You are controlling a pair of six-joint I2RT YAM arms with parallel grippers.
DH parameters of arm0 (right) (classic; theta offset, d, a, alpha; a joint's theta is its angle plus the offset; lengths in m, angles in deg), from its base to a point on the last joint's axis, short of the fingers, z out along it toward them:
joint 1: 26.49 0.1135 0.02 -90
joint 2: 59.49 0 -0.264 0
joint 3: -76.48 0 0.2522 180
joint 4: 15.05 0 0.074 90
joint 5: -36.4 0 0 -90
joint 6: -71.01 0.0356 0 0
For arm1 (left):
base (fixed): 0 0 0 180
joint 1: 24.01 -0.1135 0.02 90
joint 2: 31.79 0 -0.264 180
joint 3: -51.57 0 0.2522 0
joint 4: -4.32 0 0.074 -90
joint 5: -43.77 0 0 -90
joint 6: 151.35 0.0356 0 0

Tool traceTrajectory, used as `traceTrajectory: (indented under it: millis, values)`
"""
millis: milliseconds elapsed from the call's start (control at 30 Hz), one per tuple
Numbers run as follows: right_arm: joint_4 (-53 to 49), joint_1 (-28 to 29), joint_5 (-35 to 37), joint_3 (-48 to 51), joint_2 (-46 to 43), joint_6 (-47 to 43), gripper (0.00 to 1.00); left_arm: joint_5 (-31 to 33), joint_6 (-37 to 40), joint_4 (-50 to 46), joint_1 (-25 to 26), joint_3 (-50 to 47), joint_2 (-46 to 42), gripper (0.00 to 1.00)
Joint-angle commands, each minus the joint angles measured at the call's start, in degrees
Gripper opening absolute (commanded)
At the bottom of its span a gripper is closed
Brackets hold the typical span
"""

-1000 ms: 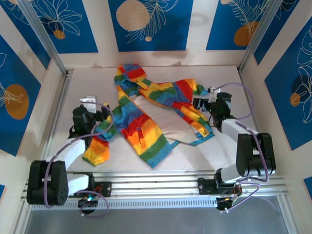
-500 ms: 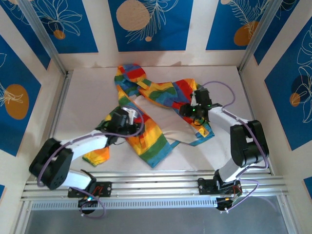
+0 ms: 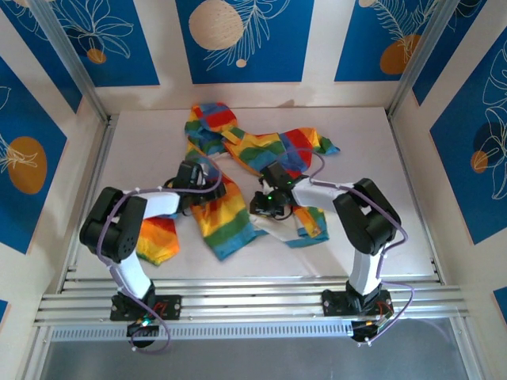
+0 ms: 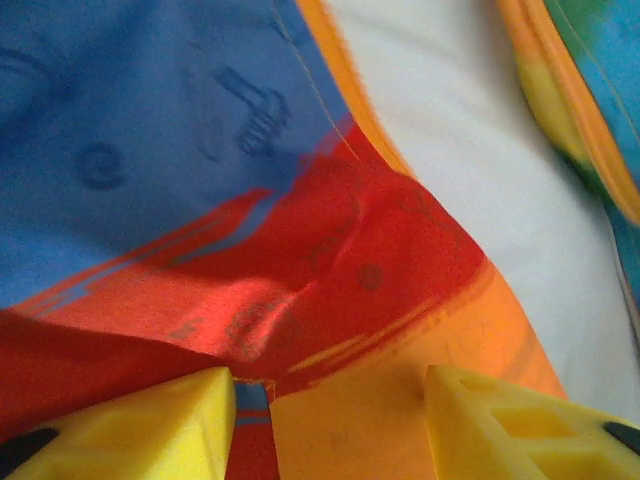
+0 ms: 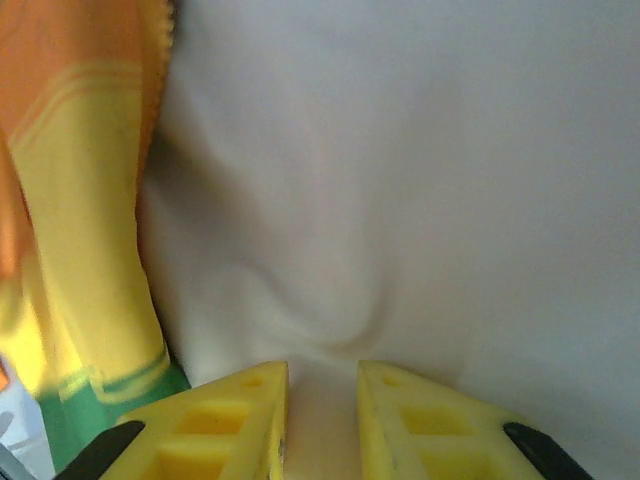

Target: Zip up the jacket

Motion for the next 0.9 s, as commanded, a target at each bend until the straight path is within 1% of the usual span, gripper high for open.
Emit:
traceTrajectory:
  millis: [0, 133, 233, 333, 433, 467, 533, 567, 667, 767, 833, 867]
  values:
    - [-4.7, 1.7, -0.2, -3.6, 0.1, 0.4, 0.25, -0.6, 6.3, -10.9, -4.4, 4.0, 2.4, 0.53]
    - [-4.4, 3.3, -0.3, -5.8, -1.3, 3.1, 0.26, 0.1, 12.1, -20.3, -7.9, 10.2, 1.5, 0.52]
    - [-6.3, 3.8, 0.6, -7.6, -2.5, 3.6, 0.27, 3.8, 16.3, -27.5, -7.8, 13.4, -2.6, 0.52]
    - [-9.0, 3.6, 1.5, -8.2, -4.4, 2.8, 0.27, 8.8, 18.9, -34.1, -5.6, 13.9, -8.3, 0.49]
    - [-11.5, 2.9, 2.1, -7.1, -6.8, 2.3, 0.27, 15.1, 19.9, -39.7, -0.2, 12.8, -14.1, 0.49]
    - [-12.2, 2.6, 2.6, -6.3, -7.8, 2.2, 0.27, 17.0, 19.6, -41.0, 2.6, 12.2, -15.8, 0.49]
    - [-13.4, 1.7, 3.4, -4.4, -10.0, 2.4, 0.27, 20.8, 17.4, -43.1, 8.3, 11.2, -18.0, 0.52]
    - [-14.1, 1.1, 3.9, -3.2, -11.3, 2.6, 0.26, 21.7, 15.4, -43.8, 11.1, 10.5, -18.8, 0.54]
    - [-15.9, -0.4, 4.8, 0.3, -14.6, 3.2, 0.26, 21.1, 8.2, -42.7, 18.3, 8.1, -19.3, 0.62]
    - [-16.1, -2.3, 3.1, 4.1, -17.5, 4.1, 0.26, 19.2, 2.6, -37.6, 24.2, 5.3, -18.0, 0.63]
    - [-16.1, -3.4, 1.1, 6.1, -18.6, 4.7, 0.25, 20.5, 0.8, -37.1, 27.6, 5.4, -15.9, 0.63]
    - [-16.2, -3.8, 0.6, 7.0, -19.2, 5.0, 0.25, 22.6, -0.3, -38.4, 29.1, 6.2, -14.4, 0.64]
